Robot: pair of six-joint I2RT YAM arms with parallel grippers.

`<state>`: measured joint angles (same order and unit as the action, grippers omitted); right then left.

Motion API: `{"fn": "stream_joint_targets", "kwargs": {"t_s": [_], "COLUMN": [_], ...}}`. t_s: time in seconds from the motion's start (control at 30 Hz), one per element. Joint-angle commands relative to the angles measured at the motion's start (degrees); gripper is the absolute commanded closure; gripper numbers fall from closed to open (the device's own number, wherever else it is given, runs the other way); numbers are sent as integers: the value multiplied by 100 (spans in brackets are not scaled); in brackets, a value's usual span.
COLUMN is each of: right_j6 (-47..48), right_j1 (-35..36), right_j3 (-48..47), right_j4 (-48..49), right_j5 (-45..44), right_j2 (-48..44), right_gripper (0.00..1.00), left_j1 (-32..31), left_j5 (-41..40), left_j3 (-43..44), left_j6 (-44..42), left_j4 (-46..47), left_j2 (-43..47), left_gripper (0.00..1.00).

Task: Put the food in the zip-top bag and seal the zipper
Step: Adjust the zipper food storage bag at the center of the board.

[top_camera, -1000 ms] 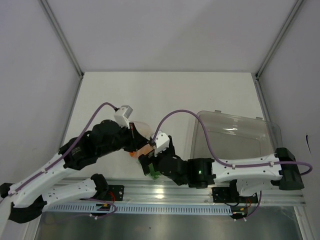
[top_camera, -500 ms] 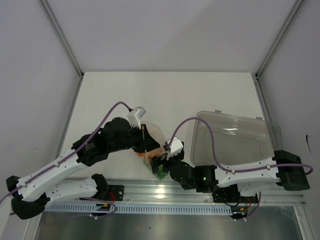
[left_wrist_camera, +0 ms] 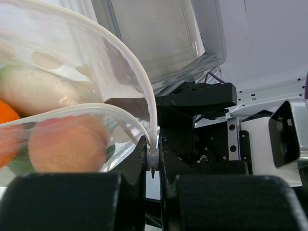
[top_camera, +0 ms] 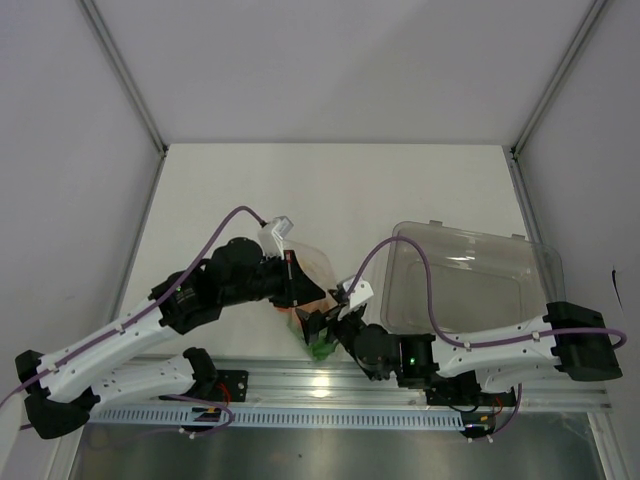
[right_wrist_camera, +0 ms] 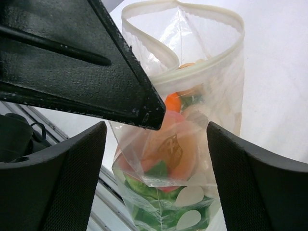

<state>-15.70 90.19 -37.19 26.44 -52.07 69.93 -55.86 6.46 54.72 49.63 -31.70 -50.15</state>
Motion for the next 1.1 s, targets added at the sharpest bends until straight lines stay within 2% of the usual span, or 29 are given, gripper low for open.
{"fn": "stream_joint_targets", "kwargs": {"t_s": [0.0, 0.07, 0.13, 0.3, 0.33, 0.37, 0.4, 0.5, 0.57, 0.6, 0.67, 0.8, 0.83, 0.93, 1.07], "right_j6": [-64, -99, -82, 120, 129, 138, 155, 234, 226, 217, 252, 244, 226, 182, 94], "right_j1": [16, 25, 25, -2, -36, -46, -63, -133, -265, -309, -432, -652, -696, -871, -1144], "right_j3": [133, 221, 404, 643, 643, 660, 678, 809, 854, 889, 898, 898, 889, 863, 757], "right_j4": [739, 836, 1143, 1741, 1733, 1733, 1751, 1899, 1900, 1874, 1760, 1365, 1269, 873, 145], "right_j5": [-382, -461, -523, -514, -462, -435, -418, -243, 65, 170, 487, 1258, 1383, 1866, 2569], "right_j2": [38, 108, 117, 82, 82, 65, 47, -93, -181, -269, -348, -603, -734, -1033, -1394], "right_gripper": [15, 19, 30, 48, 57, 58, 65, 78, 85, 93, 100, 100, 100, 100, 100], "left_j1": [-22, -22, -22, -22, -13, -13, -13, -13, -13, -4, -4, 57, 66, 66, 66], "left_j5": [101, 101, 101, 163, 154, 145, 154, 145, 154, 154, 154, -56, -179, -819, -1541], "left_j3": [-136, -154, -224, -444, -445, -453, -462, -488, -515, -524, -515, -244, -155, 292, 865], "left_j6": [424, 521, 697, 1048, 1058, 1067, 1075, 1093, 1093, 1084, 1049, 542, 409, -224, -988], "left_j4": [384, 472, 533, 876, 868, 868, 868, 859, 850, 833, 797, 482, 133, -562, -1135], "left_j2": [102, 128, 155, 269, 269, 269, 278, 304, 322, 313, 322, 383, 392, 445, 707], "left_gripper": [99, 99, 99, 99, 99, 99, 99, 98, 92, 89, 74, 55, 46, 30, 16]}}
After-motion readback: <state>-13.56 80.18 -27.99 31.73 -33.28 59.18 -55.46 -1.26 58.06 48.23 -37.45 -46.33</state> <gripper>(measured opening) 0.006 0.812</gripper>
